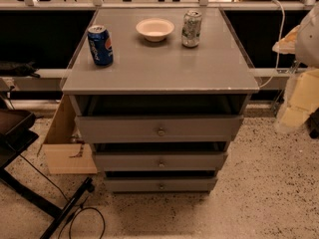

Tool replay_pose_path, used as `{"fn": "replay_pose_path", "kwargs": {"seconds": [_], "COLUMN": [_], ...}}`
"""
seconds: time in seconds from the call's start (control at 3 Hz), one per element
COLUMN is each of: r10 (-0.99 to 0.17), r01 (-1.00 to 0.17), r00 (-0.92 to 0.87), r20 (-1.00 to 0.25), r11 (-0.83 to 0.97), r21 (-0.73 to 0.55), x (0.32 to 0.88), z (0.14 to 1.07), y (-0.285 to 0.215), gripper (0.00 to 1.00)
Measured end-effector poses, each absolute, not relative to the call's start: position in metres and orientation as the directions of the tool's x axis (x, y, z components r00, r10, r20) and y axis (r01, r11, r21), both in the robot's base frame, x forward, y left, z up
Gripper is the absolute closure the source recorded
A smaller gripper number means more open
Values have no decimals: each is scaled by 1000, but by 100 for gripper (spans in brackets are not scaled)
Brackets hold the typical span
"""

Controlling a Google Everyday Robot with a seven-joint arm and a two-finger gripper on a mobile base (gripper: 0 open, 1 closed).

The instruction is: Open bottom drawer

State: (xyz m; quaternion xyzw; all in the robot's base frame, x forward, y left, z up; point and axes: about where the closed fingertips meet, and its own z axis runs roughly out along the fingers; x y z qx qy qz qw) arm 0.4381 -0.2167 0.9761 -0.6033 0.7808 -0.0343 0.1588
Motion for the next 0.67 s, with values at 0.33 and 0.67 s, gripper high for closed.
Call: {"fn": "replay_pose_path", "kwargs": {"seconds": [0.33,0.67], "r10": [-953,-955], "r01": [-931,-927], "r00": [-222,-203], "r20": [-207,-215], "r11": [270,258], "r21": [-245,-271], "x": [438,445], "z": [976,970], "y": [-217,-208], "gripper": [0,0]}}
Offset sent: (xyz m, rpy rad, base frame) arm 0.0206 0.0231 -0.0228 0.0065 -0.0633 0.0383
